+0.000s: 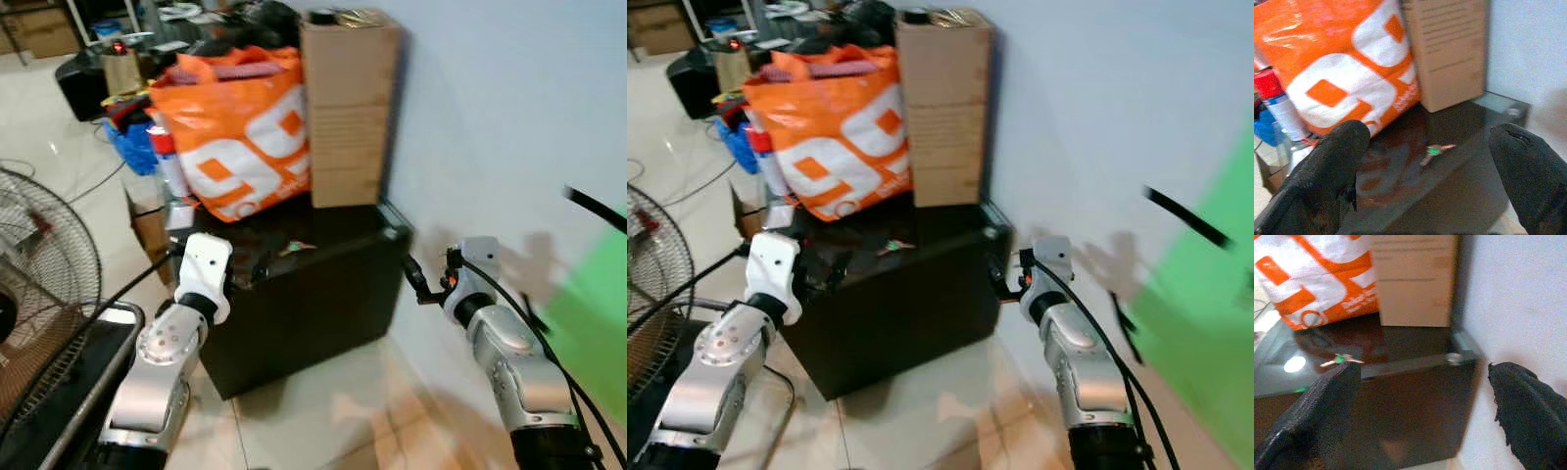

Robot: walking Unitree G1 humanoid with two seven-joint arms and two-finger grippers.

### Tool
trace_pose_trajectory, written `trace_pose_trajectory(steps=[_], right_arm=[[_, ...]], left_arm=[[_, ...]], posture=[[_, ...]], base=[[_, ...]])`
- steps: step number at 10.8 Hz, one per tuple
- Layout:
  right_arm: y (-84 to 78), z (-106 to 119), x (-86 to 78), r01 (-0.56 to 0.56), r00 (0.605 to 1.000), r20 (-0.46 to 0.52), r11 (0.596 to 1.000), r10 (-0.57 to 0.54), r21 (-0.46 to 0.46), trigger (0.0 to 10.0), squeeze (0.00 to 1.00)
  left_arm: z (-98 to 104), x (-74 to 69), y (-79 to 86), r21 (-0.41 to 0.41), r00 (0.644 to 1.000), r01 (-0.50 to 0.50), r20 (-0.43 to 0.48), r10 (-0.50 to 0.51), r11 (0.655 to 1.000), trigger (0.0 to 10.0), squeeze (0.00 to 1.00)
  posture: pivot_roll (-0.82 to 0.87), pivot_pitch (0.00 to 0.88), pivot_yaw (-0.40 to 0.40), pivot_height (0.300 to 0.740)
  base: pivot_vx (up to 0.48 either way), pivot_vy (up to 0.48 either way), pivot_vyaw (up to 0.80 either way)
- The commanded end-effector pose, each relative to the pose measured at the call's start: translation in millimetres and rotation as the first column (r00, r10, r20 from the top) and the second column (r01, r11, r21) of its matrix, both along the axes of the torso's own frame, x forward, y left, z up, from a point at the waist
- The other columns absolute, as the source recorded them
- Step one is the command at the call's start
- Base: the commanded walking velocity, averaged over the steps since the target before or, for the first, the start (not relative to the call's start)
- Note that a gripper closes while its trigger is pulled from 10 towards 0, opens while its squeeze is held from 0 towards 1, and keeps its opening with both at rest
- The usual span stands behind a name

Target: Hang keys on a hook

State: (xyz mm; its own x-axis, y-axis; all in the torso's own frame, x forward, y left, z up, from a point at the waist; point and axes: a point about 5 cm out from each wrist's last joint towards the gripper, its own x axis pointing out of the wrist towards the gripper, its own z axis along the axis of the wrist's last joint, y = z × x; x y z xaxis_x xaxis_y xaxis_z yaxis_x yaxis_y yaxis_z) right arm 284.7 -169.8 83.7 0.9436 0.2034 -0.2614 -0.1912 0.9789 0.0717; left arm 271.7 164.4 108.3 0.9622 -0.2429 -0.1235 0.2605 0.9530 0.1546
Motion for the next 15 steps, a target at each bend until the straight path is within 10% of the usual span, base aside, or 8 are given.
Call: trace_pose_trajectory(steps=[1,3,7,10,15], right_arm=[[4.3,3,2.8,-0.019,1.0,0.01,1.0,0.019,-0.005,10.0,0.98],[3.0,3,2.6,-0.014,1.0,0.004,1.0,0.014,-0.001,10.0,0.03],[-6.7,2,1.8,0.062,0.998,0.001,0.998,-0.062,0.011,10.0,0.0],[16.1,1,3.0,-0.103,0.995,0.005,0.993,0.104,-0.06,10.0,0.0],[1.5,-3,1.8,-0.177,0.984,-0.056,0.979,0.172,-0.104,10.0,0.0]], left_arm=[[3,0.0,7.6,0.012,0.999,-0.034,0.013,0.033,0.999,10.0,0.0],[6,-1.2,9.0,0.006,0.999,-0.046,0.02,0.046,0.999,10.0,0.0],[4,2.0,9.3,0.018,0.999,-0.03,0.014,0.03,0.999,10.0,0.0],[3,0.9,16.9,0.011,0.999,-0.046,0.006,0.046,0.999,10.0,0.0],[0,-6.2,7.2,0.055,1.0,0.019,-0.003,-0.019,0.998,10.0,0.0]], posture=[[0.02,0.0,0.011,0.74],[0.01,0.0,0.012,0.74],[0.0,0.0,0.012,0.74],[-0.05,0.0,0.059,0.74],[0.0,0.0,0.014,0.74]], base=[[0.416,0.0,0.0],[0.428,0.0,0.0],[0.431,0.0,0.0],[0.429,0.0,0.0],[0.406,0.0,0.48]])
